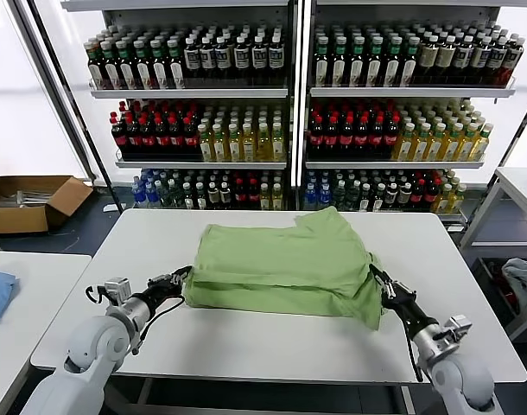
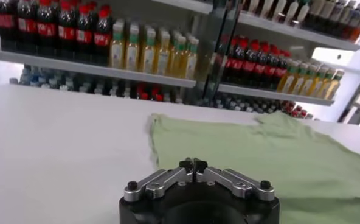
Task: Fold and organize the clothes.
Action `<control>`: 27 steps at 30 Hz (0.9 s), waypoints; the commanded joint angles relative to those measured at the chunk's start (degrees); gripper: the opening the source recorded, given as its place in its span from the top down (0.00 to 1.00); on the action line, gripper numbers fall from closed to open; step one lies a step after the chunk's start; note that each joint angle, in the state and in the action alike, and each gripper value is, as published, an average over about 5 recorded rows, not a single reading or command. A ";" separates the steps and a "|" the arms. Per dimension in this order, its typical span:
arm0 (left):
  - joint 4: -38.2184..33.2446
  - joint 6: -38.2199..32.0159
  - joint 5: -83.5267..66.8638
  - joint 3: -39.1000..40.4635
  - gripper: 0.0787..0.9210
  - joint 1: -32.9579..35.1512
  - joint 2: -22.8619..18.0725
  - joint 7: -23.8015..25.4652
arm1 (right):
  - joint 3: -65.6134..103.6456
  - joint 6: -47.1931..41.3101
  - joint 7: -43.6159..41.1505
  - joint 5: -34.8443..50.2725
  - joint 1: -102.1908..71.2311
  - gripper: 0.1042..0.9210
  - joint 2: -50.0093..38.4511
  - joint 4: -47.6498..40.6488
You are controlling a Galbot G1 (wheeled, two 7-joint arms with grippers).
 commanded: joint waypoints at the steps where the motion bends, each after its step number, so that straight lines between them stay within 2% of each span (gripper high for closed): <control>1: 5.83 0.34 -0.22 1.93 0.87 -4.00 -0.79 -0.12 | -4.72 -1.79 1.58 -2.13 6.84 0.82 -1.15 -4.38; 13: -5.40 2.05 0.20 -4.59 0.46 7.39 -0.29 -2.56 | 0.67 -7.28 7.28 -11.35 -7.26 0.40 -3.66 9.14; 20: -5.68 2.11 2.48 -3.35 0.21 10.44 -1.41 -2.80 | 1.93 -9.93 10.27 -15.75 -15.37 0.17 -1.67 11.37; 22: -5.55 2.11 2.83 -2.41 0.16 10.42 -1.79 -2.82 | 1.92 -10.01 10.27 -15.79 -15.98 0.18 -1.19 11.53; 24: -5.10 2.11 3.13 -1.51 0.15 10.01 -2.12 -2.96 | 1.72 -10.24 10.27 -15.71 -16.21 0.23 -0.95 11.64; 27: -3.78 2.14 3.91 -0.13 0.21 8.93 -2.43 -3.23 | 1.13 -11.01 10.98 -15.34 -15.72 0.34 -0.62 11.02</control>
